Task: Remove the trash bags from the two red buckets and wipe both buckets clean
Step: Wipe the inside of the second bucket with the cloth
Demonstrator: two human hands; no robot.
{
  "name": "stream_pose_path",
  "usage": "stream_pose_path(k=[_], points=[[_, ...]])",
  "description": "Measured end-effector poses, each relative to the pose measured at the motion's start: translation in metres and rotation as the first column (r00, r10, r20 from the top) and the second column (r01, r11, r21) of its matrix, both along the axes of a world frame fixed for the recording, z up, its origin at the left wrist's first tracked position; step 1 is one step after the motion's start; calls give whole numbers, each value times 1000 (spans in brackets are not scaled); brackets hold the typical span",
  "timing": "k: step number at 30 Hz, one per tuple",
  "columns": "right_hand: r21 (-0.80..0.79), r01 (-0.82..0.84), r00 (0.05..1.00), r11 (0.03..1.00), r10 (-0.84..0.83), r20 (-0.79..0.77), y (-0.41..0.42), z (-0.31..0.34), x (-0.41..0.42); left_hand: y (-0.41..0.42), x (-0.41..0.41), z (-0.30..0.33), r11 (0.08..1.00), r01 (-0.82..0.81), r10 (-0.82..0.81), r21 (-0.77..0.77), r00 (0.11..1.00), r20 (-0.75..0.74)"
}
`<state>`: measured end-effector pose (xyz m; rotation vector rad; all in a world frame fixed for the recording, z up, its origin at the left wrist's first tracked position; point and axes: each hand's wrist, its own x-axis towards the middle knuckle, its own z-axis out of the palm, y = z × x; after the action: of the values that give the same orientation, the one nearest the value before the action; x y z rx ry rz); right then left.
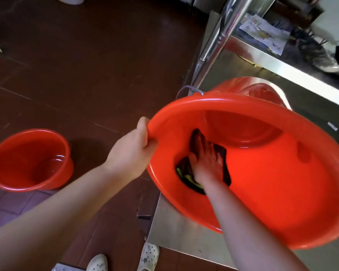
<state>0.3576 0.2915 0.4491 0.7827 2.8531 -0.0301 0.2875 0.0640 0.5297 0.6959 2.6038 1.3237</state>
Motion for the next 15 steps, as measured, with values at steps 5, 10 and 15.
stream_pose_path(k=[5,10,15], points=[[47,110,994,993,-110,-3,38,-4,-22,5,21,-35,967,-182,142,177,966,217],[37,138,990,990,-138,-19,28,-8,-21,19,61,-85,947,-231,62,222,813,578],[-7,168,979,986,-168,-114,-33,-12,11,20,64,-83,955,-252,171,154,897,408]])
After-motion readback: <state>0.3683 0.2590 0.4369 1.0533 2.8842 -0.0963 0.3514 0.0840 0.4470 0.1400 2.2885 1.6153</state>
